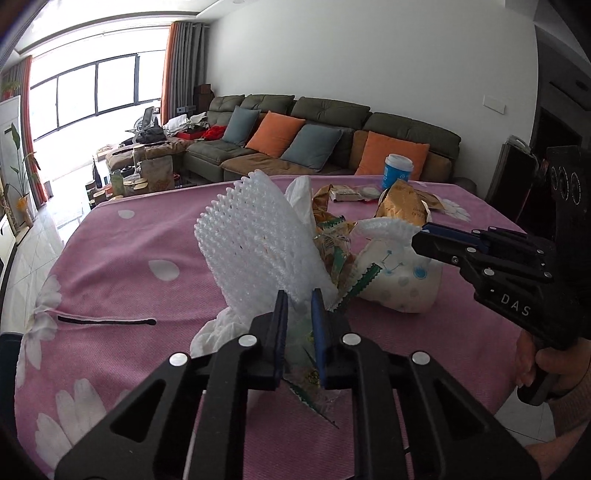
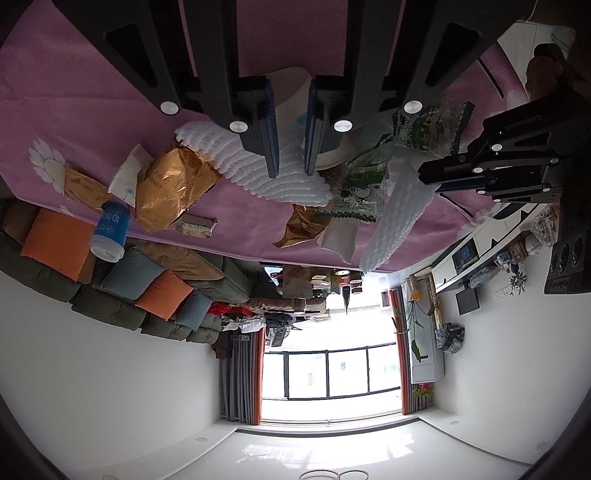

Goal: Collect trash
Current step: 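Grasp a white foam net with the left tool while the right tool grasps another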

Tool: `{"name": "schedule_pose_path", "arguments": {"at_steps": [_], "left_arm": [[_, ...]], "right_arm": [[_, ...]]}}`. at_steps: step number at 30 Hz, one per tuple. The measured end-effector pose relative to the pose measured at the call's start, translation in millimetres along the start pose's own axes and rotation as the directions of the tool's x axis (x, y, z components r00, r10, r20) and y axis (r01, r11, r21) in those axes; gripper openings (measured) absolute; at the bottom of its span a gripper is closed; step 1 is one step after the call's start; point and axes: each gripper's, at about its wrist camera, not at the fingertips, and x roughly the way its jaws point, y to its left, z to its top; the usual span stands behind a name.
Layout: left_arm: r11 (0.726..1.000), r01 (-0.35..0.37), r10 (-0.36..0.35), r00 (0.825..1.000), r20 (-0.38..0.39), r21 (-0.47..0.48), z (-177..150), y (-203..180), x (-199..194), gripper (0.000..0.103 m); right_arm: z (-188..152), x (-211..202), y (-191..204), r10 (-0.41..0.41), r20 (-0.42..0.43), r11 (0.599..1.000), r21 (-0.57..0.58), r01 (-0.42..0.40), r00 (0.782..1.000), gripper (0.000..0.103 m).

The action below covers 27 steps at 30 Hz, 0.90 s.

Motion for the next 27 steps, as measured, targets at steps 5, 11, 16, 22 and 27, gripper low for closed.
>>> {"name": "schedule_pose_path", "arguments": {"at_steps": [5, 11, 16, 22, 27], "left_arm": [[1.000, 0.005, -0.005, 1.000, 0.028, -0.013, 2, 6, -13, 0.011], [0.999, -0.001, 0.004, 0.998, 0.066, -0.041, 7, 17, -37, 0.011], [0.996, -0.044, 0.052, 0.994, 0.100, -0.075, 8, 37, -76, 0.011], [0.977, -0.170, 0.184, 0.977, 0.107, -0.132, 0, 74, -122, 0.011], [0.939, -0.284, 0.300, 0.952, 0.060, -0.194, -12, 129, -148, 0.011]], "right_arm": [[8, -10, -1, 0.018, 0.025, 1.000, 0.009, -0.018, 1.000, 0.006], [19, -25, -1, 0.059, 0.073, 0.998, 0.022, -0.061, 0.996, 0.006], [33, -42, 4, 0.103, 0.130, 0.994, 0.019, -0.106, 0.986, 0.006], [55, -54, 30, 0.262, 0.183, 0.964, -0.013, -0.264, 0.948, 0.006], [69, -34, 76, 0.419, 0.155, 0.908, -0.062, -0.414, 0.895, 0.006]]}}
